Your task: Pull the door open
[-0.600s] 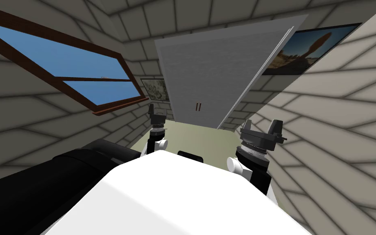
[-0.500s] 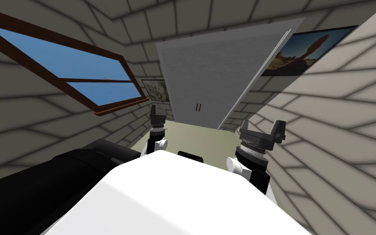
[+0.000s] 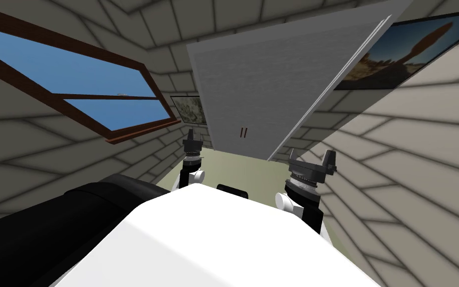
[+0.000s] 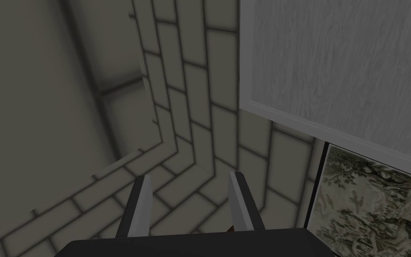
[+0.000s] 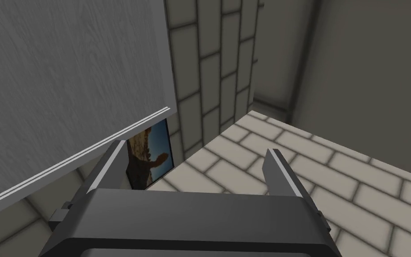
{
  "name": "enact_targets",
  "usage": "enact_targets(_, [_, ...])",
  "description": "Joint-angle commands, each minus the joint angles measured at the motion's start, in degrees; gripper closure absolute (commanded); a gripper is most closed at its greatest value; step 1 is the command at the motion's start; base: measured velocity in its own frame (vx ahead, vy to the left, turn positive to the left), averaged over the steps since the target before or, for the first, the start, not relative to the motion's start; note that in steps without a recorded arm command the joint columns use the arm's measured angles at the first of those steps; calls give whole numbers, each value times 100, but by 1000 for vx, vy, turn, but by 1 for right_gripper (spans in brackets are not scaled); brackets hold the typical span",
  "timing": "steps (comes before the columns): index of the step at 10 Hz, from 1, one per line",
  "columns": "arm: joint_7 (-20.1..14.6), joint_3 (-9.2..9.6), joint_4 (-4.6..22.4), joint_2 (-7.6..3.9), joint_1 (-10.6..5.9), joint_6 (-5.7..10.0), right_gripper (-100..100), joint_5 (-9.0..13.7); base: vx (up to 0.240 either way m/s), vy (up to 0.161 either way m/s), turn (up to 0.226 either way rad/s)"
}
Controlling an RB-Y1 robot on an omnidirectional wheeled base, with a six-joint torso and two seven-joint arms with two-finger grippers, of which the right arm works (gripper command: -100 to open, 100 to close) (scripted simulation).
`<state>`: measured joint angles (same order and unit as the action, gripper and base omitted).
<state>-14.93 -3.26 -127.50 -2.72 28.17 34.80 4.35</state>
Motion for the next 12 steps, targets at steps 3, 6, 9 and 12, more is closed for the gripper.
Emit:
enact_targets(3, [-361,80,351,-71,-16,90,-100,123,159,30,41])
enact_targets(6, [-689,138,654,-143,-14,172,-100,245,114,24,45])
enact_targets(9, [-1065,204,1001,-221,-11,266,-100,386,131,18,53])
enact_targets(12, [-1360,256,1273,-280,-10,340,-100,496,103,23,38])
